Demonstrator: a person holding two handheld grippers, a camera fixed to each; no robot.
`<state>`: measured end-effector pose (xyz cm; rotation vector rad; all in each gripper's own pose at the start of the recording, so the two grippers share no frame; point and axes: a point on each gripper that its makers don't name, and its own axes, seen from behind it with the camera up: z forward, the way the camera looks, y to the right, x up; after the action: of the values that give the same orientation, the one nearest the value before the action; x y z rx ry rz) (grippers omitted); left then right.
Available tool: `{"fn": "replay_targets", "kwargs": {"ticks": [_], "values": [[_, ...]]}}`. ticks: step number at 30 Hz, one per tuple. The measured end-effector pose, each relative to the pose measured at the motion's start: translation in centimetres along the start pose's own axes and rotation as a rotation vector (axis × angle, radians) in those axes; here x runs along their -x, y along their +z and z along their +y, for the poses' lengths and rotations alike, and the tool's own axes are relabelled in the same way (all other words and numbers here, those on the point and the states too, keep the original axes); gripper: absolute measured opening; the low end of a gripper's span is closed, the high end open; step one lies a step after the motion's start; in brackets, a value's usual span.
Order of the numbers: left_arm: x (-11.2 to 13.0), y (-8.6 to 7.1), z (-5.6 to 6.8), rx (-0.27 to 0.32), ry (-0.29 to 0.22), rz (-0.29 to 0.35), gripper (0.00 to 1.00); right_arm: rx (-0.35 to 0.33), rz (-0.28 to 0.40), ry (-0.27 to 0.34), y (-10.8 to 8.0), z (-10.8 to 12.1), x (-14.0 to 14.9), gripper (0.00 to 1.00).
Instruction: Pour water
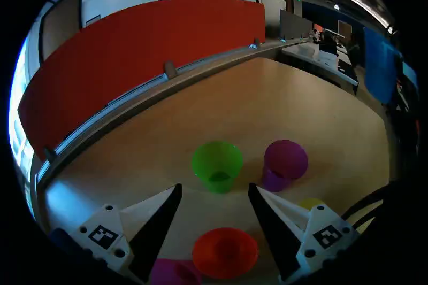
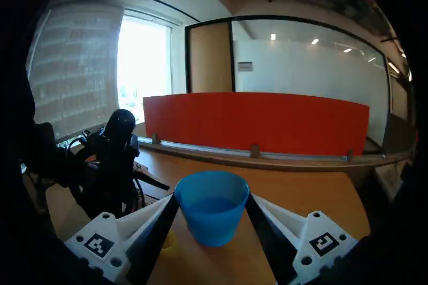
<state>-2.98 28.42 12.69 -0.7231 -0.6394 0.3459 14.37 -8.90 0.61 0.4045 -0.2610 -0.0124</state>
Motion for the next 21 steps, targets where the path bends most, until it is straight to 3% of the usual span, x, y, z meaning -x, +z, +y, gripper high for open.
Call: {"fn": "replay_targets", "kwargs": {"ticks": [10, 21], "values": [[0.9, 1.8, 0.5, 0.021, 0.028, -0.100, 0.92, 0.005, 0.001, 0.009, 0.2, 0.6, 0.2, 0.91], [0.7, 3.3, 0.9, 0.038, 0.066, -0.156, 0.92, 0.012, 0.002, 0.019, 0.1, 1.3, 0.3, 0.91]]}}
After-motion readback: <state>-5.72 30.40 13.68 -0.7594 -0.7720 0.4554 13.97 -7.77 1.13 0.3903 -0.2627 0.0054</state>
